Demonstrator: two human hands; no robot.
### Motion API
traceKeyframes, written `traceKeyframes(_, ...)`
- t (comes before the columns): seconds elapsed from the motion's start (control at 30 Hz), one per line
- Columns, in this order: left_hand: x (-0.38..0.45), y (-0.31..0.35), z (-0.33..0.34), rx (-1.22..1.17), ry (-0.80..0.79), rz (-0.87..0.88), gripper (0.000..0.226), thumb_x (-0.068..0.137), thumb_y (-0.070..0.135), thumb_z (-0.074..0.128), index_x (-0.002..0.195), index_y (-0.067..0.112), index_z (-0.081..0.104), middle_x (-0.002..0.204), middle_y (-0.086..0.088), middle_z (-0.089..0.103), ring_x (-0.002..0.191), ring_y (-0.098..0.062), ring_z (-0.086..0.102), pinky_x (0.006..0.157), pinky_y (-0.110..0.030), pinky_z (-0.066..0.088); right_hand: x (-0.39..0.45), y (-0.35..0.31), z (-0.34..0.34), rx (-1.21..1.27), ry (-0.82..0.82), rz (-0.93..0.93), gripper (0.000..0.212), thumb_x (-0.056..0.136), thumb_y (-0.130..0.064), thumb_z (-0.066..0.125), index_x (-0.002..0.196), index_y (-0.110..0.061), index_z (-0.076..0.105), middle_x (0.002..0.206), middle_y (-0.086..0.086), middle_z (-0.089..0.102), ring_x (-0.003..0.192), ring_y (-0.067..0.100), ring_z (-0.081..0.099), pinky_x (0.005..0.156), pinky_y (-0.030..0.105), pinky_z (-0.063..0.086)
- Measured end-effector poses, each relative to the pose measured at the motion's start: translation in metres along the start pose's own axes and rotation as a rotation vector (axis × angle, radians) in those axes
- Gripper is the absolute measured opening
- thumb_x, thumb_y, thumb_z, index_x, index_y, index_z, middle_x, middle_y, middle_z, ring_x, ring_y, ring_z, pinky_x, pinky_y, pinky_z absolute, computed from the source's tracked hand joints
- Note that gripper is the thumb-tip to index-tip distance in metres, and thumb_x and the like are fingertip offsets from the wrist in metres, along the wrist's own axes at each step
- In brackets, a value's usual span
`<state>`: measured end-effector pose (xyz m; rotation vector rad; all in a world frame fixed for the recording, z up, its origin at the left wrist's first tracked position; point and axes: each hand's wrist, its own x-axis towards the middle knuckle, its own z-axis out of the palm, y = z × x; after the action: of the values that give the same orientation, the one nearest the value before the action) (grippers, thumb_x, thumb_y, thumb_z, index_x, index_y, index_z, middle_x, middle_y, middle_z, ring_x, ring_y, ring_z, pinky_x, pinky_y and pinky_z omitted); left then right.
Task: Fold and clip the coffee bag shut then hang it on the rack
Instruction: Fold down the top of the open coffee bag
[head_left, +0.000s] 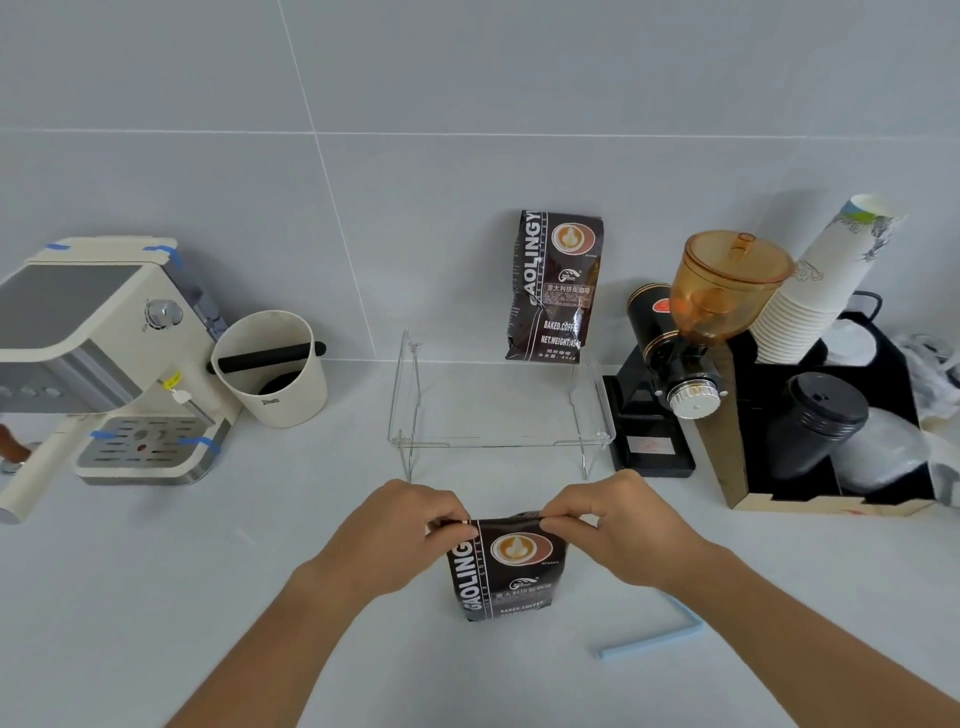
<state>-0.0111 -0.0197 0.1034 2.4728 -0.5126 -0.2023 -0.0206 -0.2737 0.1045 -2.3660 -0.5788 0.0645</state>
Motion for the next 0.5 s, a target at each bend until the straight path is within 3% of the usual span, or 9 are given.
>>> traceKeyframes(0.1, -0.003, -0.002, 0.005, -0.002, 0.054, 0.005, 0.014, 0.086, 0.036, 0.065, 0.085, 0.025, 0.073, 0.072, 0.016, 0.068, 0.063, 0.005, 0.057, 0.059, -0.01, 0.04, -0.001, 0.0, 0.001, 0.137, 0.082, 0.096, 0.003, 0.08, -0.022, 0.075, 0.082, -0.021, 0.079, 0.072, -0.013, 0.076, 0.069, 0.009, 0.071, 0.064, 0.024, 0.056)
traceKeyframes(0.17, -0.005, -0.001, 0.008, 0.002, 0.074, 0.01, 0.013, 0.087, 0.034, 0.064, 0.087, 0.025, 0.073, 0.078, 0.012, 0.073, 0.072, -0.001, 0.061, 0.061, -0.012, 0.043, -0.003, 0.002, 0.0, 0.193, 0.085, 0.152, 0.003, 0.078, -0.02, 0.077, 0.08, -0.021, 0.079, 0.066, -0.024, 0.071, 0.072, 0.003, 0.071, 0.067, 0.015, 0.055)
traceKeyframes(0.23, -0.006, -0.002, 0.008, -0.011, 0.09, 0.01, 0.012, 0.087, 0.031, 0.065, 0.087, 0.023, 0.074, 0.08, 0.011, 0.074, 0.078, -0.006, 0.063, 0.062, -0.013, 0.044, -0.008, 0.007, -0.004, 0.233, 0.099, 0.216, 0.006, 0.079, -0.019, 0.077, 0.084, -0.019, 0.079, 0.069, -0.026, 0.07, 0.078, -0.004, 0.07, 0.072, 0.006, 0.05)
traceKeyframes(0.37, -0.009, -0.005, 0.011, -0.054, 0.147, 0.025, 0.006, 0.085, 0.023, 0.069, 0.082, 0.02, 0.073, 0.073, 0.016, 0.07, 0.08, -0.002, 0.06, 0.061, -0.009, 0.043, -0.025, 0.036, -0.017, 0.169, 0.119, 0.399, 0.012, 0.084, -0.021, 0.072, 0.094, -0.019, 0.077, 0.082, -0.022, 0.069, 0.076, -0.016, 0.064, 0.07, -0.004, 0.043)
traceKeyframes(0.43, -0.011, -0.006, 0.013, -0.067, 0.161, 0.031, 0.006, 0.085, 0.024, 0.069, 0.082, 0.02, 0.072, 0.071, 0.023, 0.064, 0.077, 0.001, 0.059, 0.06, -0.006, 0.041, -0.037, 0.059, -0.017, 0.038, 0.077, 0.48, 0.015, 0.088, -0.023, 0.067, 0.099, -0.018, 0.076, 0.088, -0.018, 0.07, 0.077, -0.007, 0.065, 0.07, -0.001, 0.043)
traceKeyframes(0.5, -0.014, -0.006, 0.016, -0.087, 0.163, 0.044, 0.012, 0.085, 0.032, 0.063, 0.084, 0.022, 0.07, 0.072, 0.025, 0.063, 0.074, 0.001, 0.06, 0.062, -0.006, 0.041, -0.051, 0.082, -0.012, -0.049, 0.036, 0.574, 0.017, 0.089, -0.023, 0.064, 0.101, -0.017, 0.075, 0.097, -0.01, 0.073, 0.082, 0.006, 0.065, 0.076, 0.011, 0.044)
